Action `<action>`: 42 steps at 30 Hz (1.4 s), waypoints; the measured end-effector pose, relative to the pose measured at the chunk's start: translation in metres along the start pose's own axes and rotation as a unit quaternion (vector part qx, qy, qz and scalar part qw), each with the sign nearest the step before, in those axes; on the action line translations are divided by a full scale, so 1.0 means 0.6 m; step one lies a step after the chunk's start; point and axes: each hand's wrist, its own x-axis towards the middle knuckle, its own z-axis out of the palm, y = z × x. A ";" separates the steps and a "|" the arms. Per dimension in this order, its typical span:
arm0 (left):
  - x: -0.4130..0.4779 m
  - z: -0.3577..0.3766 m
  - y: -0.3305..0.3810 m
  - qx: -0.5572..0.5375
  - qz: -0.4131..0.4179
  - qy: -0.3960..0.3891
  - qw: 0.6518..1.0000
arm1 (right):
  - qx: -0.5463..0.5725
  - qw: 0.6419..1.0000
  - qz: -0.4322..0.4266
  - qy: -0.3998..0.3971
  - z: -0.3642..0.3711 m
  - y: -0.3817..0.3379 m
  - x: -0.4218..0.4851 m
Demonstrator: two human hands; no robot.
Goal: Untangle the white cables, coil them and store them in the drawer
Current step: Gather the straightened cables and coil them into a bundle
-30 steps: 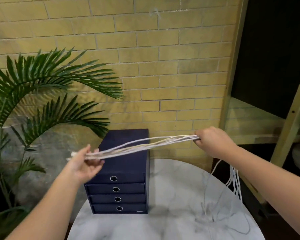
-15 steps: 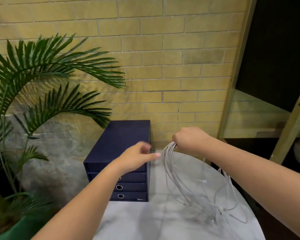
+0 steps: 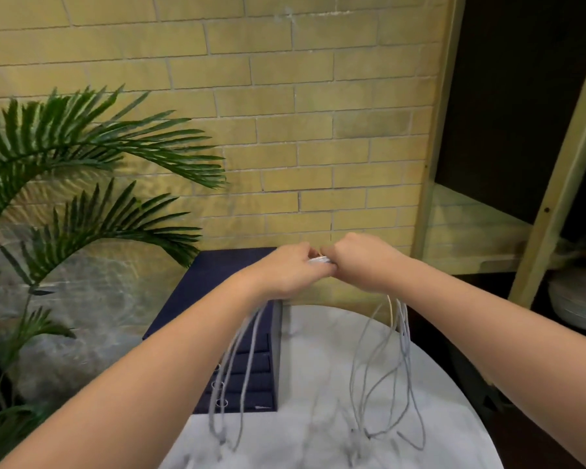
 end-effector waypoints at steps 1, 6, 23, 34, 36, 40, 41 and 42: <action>0.001 -0.009 -0.002 0.035 0.023 0.032 0.999 | 0.015 1.000 0.000 0.018 -0.002 0.001 0.002; -0.005 -0.066 -0.009 0.189 0.112 0.119 0.968 | 0.135 0.983 0.036 0.117 -0.006 0.017 0.007; -0.020 -0.150 -0.079 0.322 0.132 0.209 0.914 | 0.165 0.969 0.107 0.148 0.041 0.071 -0.027; -0.027 -0.159 -0.105 0.313 0.117 0.236 0.913 | 0.236 0.959 0.091 0.124 0.069 0.071 -0.047; -0.027 -0.159 -0.098 0.298 0.118 0.243 0.915 | 0.257 0.954 0.096 0.118 0.076 0.068 -0.047; -0.022 -0.165 -0.085 0.227 0.100 0.280 0.927 | 0.356 0.925 0.100 0.087 0.096 0.058 -0.051; -0.022 -0.170 -0.084 0.201 0.091 0.292 0.931 | 0.385 0.915 0.100 0.072 0.103 0.056 -0.055; -0.021 -0.175 -0.085 0.178 0.084 0.303 0.933 | 0.401 0.909 0.099 0.054 0.111 0.054 -0.061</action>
